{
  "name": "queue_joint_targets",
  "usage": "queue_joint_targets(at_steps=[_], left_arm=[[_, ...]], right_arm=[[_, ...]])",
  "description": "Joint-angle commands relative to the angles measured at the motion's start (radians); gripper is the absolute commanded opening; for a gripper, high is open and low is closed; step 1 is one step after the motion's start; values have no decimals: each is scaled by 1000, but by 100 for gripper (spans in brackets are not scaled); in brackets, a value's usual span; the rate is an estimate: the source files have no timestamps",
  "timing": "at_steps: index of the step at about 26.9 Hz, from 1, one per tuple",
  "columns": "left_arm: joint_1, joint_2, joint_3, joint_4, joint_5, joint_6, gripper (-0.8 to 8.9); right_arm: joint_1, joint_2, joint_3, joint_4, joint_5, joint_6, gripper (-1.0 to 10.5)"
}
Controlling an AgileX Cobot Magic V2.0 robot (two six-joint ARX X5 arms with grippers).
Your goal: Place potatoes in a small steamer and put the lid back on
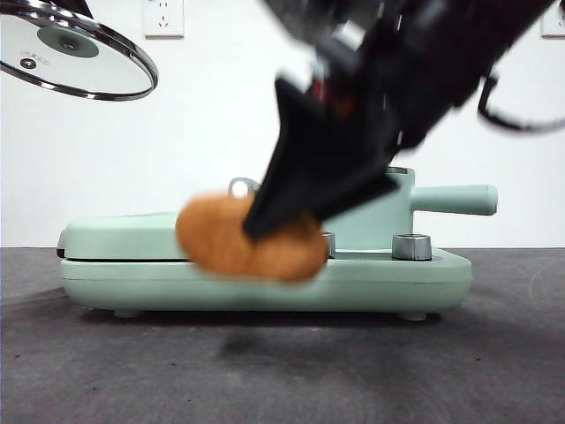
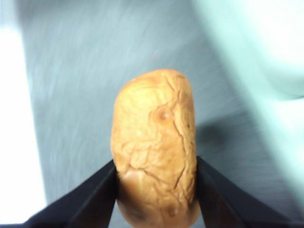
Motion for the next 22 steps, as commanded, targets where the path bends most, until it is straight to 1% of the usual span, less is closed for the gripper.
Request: queue_joint_targets(at_steps=[1,2,4,6,8,10,12,16,22], left_arm=[[-3,-1,14,29,2,-6,11],[-3,-1,14,29,2,-6,11],[-3,-1,14,29,2,-6,11],[-3,-1,14,29,2,-6,11],[-3,-1,14,29,2,-6,11],[-3,-1,14,29,2,-7,11],[-3,-1,14,29,2,-7,11],[-3,-1,14,29,2,-7,11],[-3,-1,14,27,2,-7,11]], right_arm=[[-17,-77,31,0,89,177,200],[-37,-122,43,-17,148,246,200],[-91,-185,83,-76,215,357,199],[-138,-200,135,-154,208,392,199],[-189,-193,201,-246,193,389,200],[-236,-165,275,-320,169,369,200],[-270,-122,341,-357,145,343,200],[-333,-1,475,-388,126,288,200],[-382,205,643,-389,126,230,200]])
